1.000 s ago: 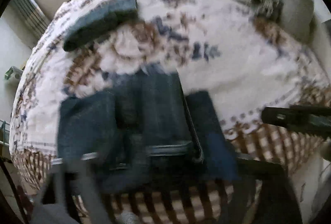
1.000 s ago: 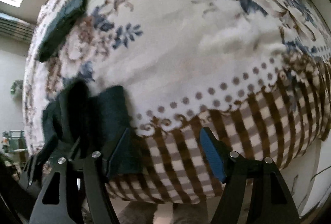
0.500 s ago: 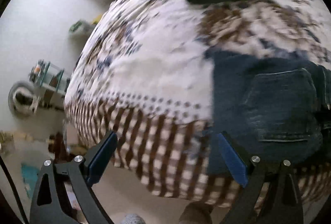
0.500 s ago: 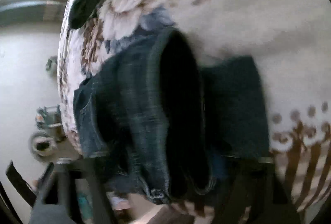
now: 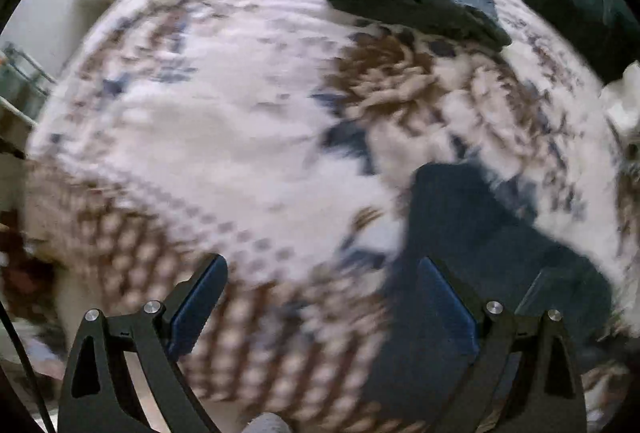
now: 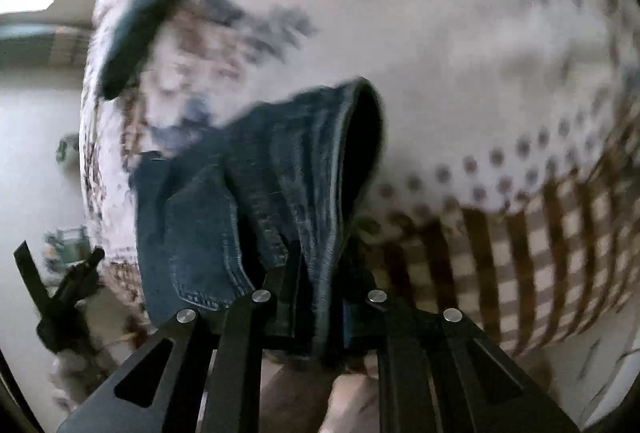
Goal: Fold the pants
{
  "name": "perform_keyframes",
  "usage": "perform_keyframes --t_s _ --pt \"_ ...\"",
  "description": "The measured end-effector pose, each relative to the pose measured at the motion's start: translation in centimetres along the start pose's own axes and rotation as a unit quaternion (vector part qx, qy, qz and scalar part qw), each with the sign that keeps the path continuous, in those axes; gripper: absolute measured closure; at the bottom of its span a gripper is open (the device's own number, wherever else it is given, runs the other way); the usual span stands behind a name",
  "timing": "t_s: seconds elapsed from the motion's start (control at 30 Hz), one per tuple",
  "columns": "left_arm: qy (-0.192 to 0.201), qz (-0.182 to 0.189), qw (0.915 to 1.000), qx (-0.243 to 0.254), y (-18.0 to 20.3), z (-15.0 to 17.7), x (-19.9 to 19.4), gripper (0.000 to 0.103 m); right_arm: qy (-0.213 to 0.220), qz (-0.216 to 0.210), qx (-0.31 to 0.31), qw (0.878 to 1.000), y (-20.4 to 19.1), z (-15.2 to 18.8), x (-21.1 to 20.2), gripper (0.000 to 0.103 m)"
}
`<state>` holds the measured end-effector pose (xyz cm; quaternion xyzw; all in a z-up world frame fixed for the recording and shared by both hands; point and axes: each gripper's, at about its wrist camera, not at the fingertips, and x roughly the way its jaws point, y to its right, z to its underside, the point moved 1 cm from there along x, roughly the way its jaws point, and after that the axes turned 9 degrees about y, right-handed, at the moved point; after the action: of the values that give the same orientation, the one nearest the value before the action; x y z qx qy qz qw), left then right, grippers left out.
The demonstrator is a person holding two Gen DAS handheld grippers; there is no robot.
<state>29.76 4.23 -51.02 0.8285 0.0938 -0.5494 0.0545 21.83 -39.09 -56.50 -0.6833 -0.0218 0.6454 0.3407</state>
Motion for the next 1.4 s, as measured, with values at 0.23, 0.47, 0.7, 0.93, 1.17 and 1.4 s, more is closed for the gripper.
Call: perform_keyframes --t_s 0.23,0.47,0.7,0.93,1.17,1.4 --pt "-0.110 0.086 0.9885 -0.057 3.2 -3.2 9.8 0.005 0.046 -0.044 0.058 0.996 1.9 -0.5 -1.4 0.027" --pt "-0.116 0.128 0.9839 -0.045 4.1 -4.0 13.1 0.063 -0.011 -0.057 0.054 0.997 2.4 -0.2 3.7 0.077" --pt "-0.144 0.155 0.9714 -0.108 2.1 -4.7 13.3 0.063 -0.001 -0.052 0.110 0.993 4.1 -0.5 3.7 0.072" --pt "-0.106 0.165 0.9782 -0.067 1.4 -0.8 6.6 0.041 0.015 -0.083 0.189 0.978 5.6 3.7 -0.2 0.029" --pt "-0.100 0.132 0.9861 -0.016 2.0 3.6 6.9 0.029 0.008 -0.064 0.188 0.980 3.4 6.4 3.8 0.076" --pt "-0.108 0.129 0.9856 0.015 3.0 3.3 7.2 0.019 0.001 -0.014 0.132 0.991 2.4 5.8 5.1 0.066"
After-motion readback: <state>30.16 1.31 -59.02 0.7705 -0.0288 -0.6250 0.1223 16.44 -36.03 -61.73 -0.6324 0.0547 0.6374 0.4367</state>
